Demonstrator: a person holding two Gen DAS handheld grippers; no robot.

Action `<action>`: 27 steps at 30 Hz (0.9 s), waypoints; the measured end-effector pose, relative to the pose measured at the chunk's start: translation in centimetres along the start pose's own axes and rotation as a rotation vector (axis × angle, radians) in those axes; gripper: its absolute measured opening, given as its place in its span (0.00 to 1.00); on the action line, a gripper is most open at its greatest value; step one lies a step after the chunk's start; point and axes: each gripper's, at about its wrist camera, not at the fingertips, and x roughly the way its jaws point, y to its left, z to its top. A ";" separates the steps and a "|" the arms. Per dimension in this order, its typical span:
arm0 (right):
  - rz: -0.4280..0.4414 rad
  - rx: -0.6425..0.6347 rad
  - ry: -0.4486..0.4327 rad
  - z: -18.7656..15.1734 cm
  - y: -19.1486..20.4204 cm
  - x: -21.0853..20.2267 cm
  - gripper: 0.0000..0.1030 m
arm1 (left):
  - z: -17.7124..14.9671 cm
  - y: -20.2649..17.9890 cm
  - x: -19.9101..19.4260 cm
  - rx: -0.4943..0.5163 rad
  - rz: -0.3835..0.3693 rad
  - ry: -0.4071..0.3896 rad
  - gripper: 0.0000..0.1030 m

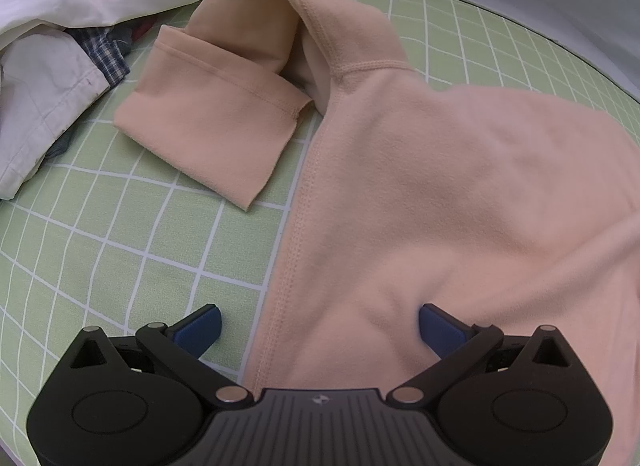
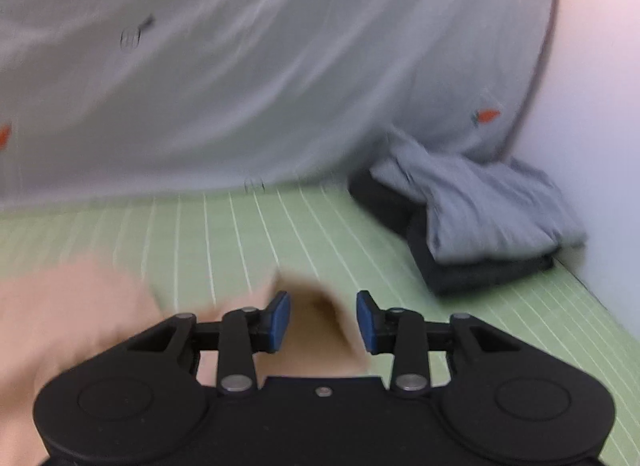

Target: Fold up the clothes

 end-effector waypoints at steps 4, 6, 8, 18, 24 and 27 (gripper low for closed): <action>0.063 0.040 0.010 2.1 -0.1 2.4 0.30 | -0.1 0.0 0.0 -0.004 0.001 -0.004 1.00; 0.109 0.104 0.080 2.3 -0.6 4.5 0.26 | -0.1 0.0 -0.1 -0.007 0.002 -0.005 1.00; 0.140 0.188 0.198 1.3 -1.3 6.9 0.19 | -0.1 0.0 -0.1 -0.008 0.002 -0.007 1.00; 0.147 0.256 0.346 -2.8 -3.4 6.3 0.20 | 0.2 -0.2 0.1 -0.013 0.005 0.006 1.00; 0.106 0.196 0.250 0.3 -3.3 8.1 0.36 | 0.4 -0.2 0.2 -0.009 0.004 0.010 1.00; 0.069 0.112 0.252 1.2 -2.7 10.3 0.44 | 0.4 -0.2 0.3 -0.011 0.004 0.010 1.00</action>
